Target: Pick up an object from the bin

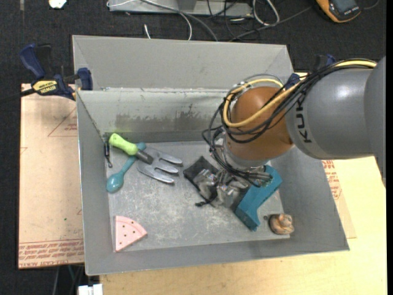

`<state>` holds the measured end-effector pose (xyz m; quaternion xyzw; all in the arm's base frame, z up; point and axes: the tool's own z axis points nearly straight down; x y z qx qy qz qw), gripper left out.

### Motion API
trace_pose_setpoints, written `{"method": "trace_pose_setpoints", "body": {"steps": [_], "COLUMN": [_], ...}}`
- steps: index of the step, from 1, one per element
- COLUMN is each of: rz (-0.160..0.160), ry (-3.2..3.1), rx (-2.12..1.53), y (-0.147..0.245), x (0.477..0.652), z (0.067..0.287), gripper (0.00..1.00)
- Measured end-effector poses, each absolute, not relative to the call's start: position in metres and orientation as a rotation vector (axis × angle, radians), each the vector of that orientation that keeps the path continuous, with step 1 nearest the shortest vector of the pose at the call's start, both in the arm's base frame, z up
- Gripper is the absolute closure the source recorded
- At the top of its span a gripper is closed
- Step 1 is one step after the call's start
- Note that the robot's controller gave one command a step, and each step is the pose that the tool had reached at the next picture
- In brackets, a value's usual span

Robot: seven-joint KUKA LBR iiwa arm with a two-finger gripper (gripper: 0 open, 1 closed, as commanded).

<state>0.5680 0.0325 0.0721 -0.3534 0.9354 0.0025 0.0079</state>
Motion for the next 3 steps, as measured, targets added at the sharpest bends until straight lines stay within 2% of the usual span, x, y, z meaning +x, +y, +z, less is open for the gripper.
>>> {"method": "trace_pose_setpoints", "body": {"steps": [1, 2, 3], "rz": [0.007, 0.01, 0.011], "ry": [2.922, 2.912, 2.918], "rx": [-1.118, -1.135, -1.122], "y": [0.034, 0.03, 0.034], "x": [0.567, 0.572, 0.573], "z": [0.136, 0.155, 0.22], "gripper": [1.0, 1.0, 1.0]}}
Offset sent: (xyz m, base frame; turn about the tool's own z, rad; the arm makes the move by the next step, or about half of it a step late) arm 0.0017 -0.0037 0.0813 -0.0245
